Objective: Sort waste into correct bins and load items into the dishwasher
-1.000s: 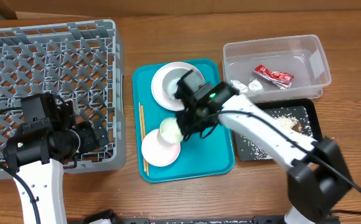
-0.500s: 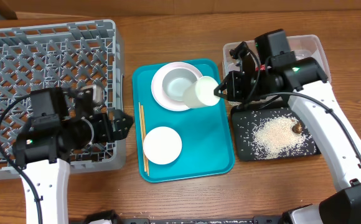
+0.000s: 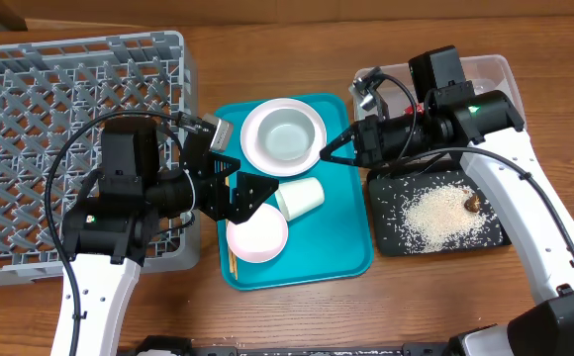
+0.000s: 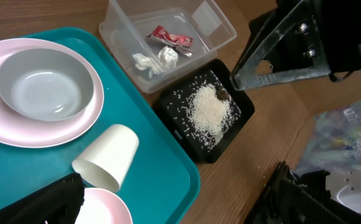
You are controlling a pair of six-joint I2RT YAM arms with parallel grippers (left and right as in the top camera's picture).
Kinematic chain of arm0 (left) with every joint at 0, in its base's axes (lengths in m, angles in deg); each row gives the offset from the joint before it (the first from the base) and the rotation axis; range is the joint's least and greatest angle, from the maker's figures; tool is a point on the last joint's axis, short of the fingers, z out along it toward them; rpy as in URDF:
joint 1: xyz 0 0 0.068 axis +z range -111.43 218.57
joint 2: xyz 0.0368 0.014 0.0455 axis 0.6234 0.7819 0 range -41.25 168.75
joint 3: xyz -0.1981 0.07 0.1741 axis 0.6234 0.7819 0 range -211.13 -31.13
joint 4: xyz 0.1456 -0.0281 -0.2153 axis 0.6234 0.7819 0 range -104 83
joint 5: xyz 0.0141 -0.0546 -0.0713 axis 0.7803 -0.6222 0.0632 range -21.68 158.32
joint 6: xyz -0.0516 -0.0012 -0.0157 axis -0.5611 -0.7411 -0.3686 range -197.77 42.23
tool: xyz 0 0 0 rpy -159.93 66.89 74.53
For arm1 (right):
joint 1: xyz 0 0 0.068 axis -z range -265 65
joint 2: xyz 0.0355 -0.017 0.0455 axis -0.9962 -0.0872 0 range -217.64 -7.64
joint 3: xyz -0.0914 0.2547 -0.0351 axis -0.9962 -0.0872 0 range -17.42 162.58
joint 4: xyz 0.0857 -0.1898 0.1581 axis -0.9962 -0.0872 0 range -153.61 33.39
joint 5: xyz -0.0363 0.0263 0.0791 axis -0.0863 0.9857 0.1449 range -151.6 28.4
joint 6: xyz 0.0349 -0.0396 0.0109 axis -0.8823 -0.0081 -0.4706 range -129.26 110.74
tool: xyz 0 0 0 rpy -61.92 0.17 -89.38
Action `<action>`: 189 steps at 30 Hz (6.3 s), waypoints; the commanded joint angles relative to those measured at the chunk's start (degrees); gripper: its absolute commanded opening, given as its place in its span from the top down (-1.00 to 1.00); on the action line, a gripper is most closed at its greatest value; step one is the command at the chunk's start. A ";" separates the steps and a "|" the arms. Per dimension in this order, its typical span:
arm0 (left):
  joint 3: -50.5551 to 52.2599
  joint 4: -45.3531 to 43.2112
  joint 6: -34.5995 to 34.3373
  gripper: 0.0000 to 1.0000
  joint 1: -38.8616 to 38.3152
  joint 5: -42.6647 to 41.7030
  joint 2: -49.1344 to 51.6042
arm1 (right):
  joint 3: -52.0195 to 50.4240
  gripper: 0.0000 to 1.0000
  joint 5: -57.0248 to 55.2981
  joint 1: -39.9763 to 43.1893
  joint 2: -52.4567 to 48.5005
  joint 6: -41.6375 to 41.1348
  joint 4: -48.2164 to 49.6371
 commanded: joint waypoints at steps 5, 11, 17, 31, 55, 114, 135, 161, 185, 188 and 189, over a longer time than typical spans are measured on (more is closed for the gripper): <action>-0.94 4.85 0.42 -1.00 -0.09 10.47 -0.17 | 0.02 0.56 -20.94 -2.58 0.04 0.83 -2.89; -0.94 14.53 -7.89 -1.00 1.42 31.80 -0.17 | 0.02 0.33 -33.75 -8.61 -0.07 0.83 -1.90; -0.94 18.27 -9.62 -1.00 4.85 36.35 -0.17 | 0.02 0.25 -46.01 -17.79 -2.67 0.81 -0.61; -0.94 18.49 -9.42 -1.00 13.51 36.39 -0.20 | -2.54 0.38 -64.83 -31.15 -13.53 -12.46 -2.51; -0.94 18.25 -9.44 -1.00 14.25 36.33 -0.17 | -3.41 0.30 -72.19 -31.61 -6.29 -15.39 -8.46; -0.94 18.43 -9.44 -0.99 14.25 36.20 -0.17 | -25.77 0.74 -91.56 -39.47 0.00 -36.22 5.79; -0.94 18.45 -9.42 -1.00 14.25 36.22 -0.17 | -25.77 0.17 -87.12 -39.43 0.00 -13.75 12.90; -0.94 18.45 -9.42 -1.00 14.25 36.24 -0.17 | -25.94 0.16 -91.43 -38.99 -4.68 -12.28 16.63; -0.94 18.45 -9.42 -1.00 14.25 36.24 -0.17 | -26.08 0.92 -92.63 -38.69 -5.44 -23.34 10.58; -0.94 18.45 -9.42 -1.00 14.25 36.24 -0.17 | -25.77 0.92 -92.00 -38.69 -4.90 -24.00 10.16; -0.94 18.43 -9.42 -1.00 14.25 36.24 -0.17 | -25.40 0.92 -91.84 -38.69 -4.42 -24.98 9.86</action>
